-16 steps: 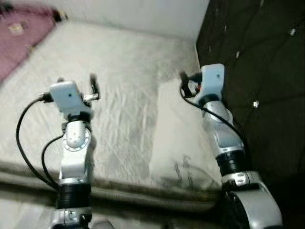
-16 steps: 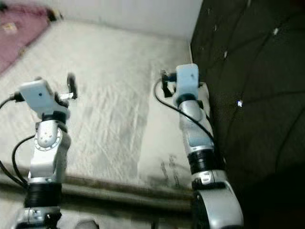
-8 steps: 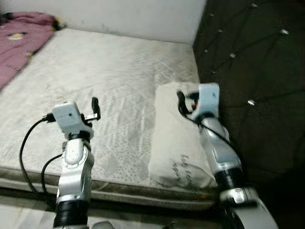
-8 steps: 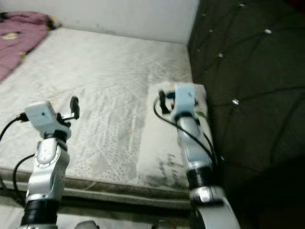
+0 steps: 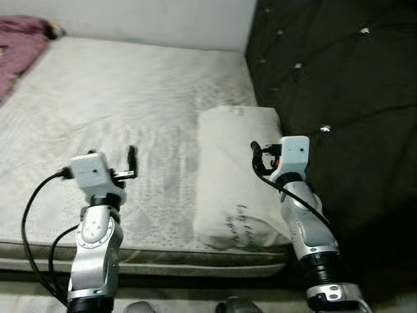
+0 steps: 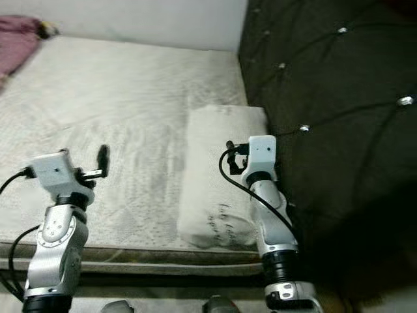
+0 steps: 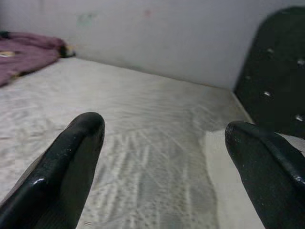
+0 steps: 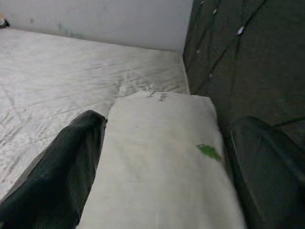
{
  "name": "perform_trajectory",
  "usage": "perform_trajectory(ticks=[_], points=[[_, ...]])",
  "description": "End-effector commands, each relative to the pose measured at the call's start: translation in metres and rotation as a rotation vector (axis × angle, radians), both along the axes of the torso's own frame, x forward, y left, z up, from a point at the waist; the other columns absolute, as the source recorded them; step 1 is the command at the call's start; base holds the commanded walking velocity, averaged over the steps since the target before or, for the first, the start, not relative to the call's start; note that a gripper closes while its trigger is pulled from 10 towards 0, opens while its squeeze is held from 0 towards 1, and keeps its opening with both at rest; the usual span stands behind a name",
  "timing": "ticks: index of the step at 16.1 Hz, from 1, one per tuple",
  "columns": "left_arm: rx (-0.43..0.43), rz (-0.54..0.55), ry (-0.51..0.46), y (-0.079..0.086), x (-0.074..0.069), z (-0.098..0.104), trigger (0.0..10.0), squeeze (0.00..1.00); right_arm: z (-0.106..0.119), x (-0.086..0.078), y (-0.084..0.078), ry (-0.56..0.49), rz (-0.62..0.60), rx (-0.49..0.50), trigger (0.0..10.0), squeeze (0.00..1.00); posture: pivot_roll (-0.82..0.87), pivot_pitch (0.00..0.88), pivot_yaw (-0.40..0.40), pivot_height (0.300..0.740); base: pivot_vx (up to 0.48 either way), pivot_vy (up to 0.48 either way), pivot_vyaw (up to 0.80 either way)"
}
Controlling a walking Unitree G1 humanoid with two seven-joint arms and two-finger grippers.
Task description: Clean up the room
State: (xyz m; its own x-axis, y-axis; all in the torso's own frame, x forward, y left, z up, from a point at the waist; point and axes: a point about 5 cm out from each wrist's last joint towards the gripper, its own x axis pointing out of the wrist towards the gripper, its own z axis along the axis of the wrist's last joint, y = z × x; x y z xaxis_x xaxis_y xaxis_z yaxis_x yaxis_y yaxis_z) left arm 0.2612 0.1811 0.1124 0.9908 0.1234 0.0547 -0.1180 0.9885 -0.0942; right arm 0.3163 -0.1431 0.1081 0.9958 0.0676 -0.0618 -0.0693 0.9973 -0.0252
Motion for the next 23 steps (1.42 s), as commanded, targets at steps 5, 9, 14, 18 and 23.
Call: perform_trajectory(ticks=[5,9,14,18,23], points=[[0.006,-0.004,0.006,-0.001,0.002,0.004,10.0,0.00,0.011,0.000,0.011,-0.042,0.063,-0.052,10.0,0.00,0.00,0.000,-0.041,0.738,0.000,0.303,0.00],[-0.012,0.001,0.013,-0.001,0.006,0.002,10.0,0.00,0.008,0.001,0.005,-0.005,0.034,-0.070,10.0,0.00,-0.01,0.000,-0.044,0.738,0.000,0.293,0.00],[-0.018,0.006,0.003,-0.002,0.009,0.005,10.0,0.00,0.012,0.004,0.004,-0.014,0.036,-0.048,10.0,0.00,-0.01,0.000,-0.049,0.738,0.000,0.297,-0.48],[-0.019,0.007,0.002,-0.002,0.010,0.005,10.0,0.00,0.011,0.004,0.004,-0.007,0.036,-0.044,10.0,0.00,-0.01,0.000,-0.048,0.738,0.000,0.337,-0.30],[-0.022,0.008,0.006,-0.003,0.010,0.005,10.0,0.00,0.011,0.003,0.003,-0.007,0.036,-0.047,10.0,0.00,-0.01,0.000,-0.047,0.738,0.000,0.418,0.00]])
